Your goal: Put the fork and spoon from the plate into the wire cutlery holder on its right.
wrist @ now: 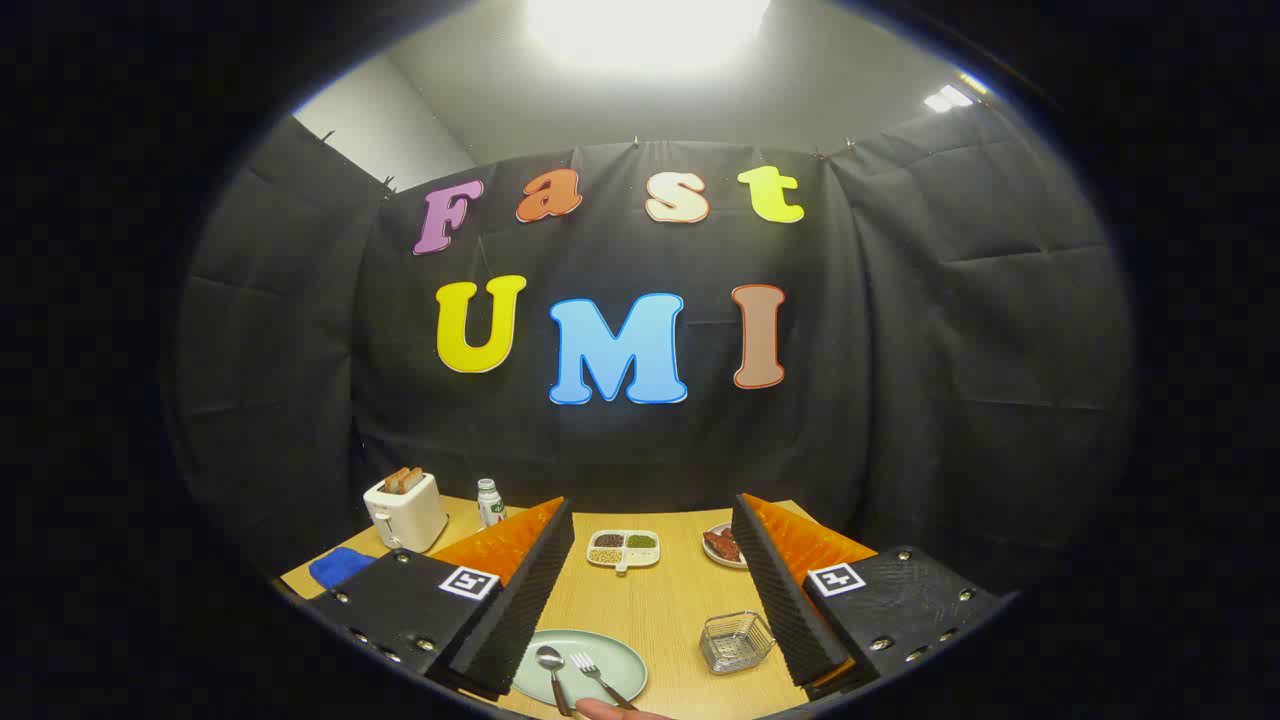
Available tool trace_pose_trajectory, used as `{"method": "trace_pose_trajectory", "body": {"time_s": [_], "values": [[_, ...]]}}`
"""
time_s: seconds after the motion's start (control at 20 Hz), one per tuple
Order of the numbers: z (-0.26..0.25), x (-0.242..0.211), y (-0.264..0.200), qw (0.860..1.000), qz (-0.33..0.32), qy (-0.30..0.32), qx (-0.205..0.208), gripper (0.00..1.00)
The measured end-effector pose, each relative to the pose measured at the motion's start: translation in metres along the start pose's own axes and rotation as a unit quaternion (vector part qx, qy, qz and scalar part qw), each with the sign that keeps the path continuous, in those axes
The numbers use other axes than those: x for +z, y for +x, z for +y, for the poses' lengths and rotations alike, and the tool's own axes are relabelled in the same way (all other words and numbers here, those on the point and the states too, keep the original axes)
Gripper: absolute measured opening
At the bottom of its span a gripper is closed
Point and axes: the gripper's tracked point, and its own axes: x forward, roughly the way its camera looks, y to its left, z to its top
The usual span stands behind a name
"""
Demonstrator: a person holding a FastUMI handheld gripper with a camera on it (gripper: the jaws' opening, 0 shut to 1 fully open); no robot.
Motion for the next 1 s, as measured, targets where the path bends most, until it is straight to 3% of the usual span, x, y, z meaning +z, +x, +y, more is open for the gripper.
{"method": "trace_pose_trajectory", "body": {"time_s": [0.7, 1.0], "values": [[0.004, -0.042, 0.006, 0.998, 0.045, -0.008, 0.043, 0.97], [0.012, -0.097, 0.003, 0.991, 0.100, -0.038, 0.077, 0.97]]}}
